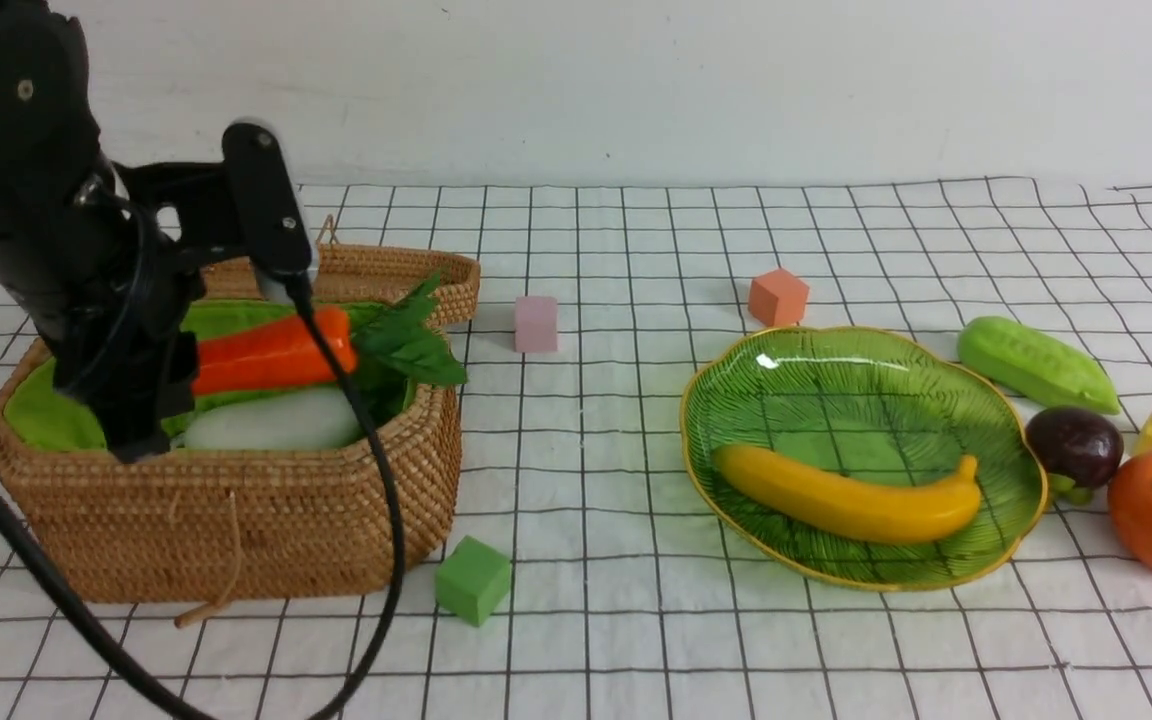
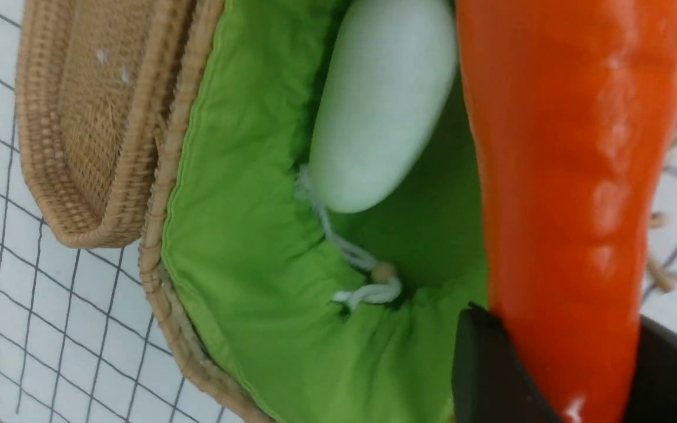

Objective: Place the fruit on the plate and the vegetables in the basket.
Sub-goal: Use the left arm to grab a carrot and put it into the left basket, then grab a tomato with your right arm and place it on the plate on the right.

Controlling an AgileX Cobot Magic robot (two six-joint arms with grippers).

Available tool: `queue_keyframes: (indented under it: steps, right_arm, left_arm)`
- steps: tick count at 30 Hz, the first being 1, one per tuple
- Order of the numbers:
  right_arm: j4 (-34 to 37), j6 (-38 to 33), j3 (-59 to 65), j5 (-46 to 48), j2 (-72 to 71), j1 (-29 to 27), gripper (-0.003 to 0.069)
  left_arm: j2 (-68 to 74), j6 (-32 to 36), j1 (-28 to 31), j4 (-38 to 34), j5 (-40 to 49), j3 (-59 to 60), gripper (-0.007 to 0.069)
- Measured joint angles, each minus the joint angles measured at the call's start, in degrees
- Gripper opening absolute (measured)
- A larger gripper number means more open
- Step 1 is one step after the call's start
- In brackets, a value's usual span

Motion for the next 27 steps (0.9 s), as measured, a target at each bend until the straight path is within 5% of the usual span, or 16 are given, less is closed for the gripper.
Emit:
queue_keyframes:
  steps: [6,10,15,18,22,25,27]
  right_arm:
    - [0.9,-0.3,0.0,-0.2,0.0,0.0,0.0192]
    - [1.0,-0.3,0.0,-0.3,0.0,0.0,0.0193]
    - [1.0,3.3,0.0,-3.3,0.3,0.0,0.0193]
    - [0.2,8.8,0.0,-5.1,2.5,0.0,0.0193]
    - [-0.7,10.9,0.0,-5.5,7.8,0.0,0.0193]
    - [-1.3,11.1,0.0,-6.9,14.5,0.0,0.0195]
    - [-2.7,11.2,0.0,-8.1,18.5,0.0,0.0197]
  left_arm:
    - [2.4,1.1,2.6,2.7,-2.1,0.6,0.0253]
    - [2.4,-0.5,2.6,3.3,-2.0,0.7,0.0371]
    - [1.9,-9.7,2.6,2.8,-2.1,0.7,0.0549]
    - [-0.5,-19.2,2.6,-1.8,-4.1,0.7,0.0557]
    - [-5.9,-30.1,1.2,-9.1,-7.2,0.7,0.0414]
    - [-13.0,-38.3,-3.3,-15.1,-6.2,0.7,0.0099]
    - [-17.0,-39.9,-6.5,-17.3,-4.4,1.4,-0.0003]
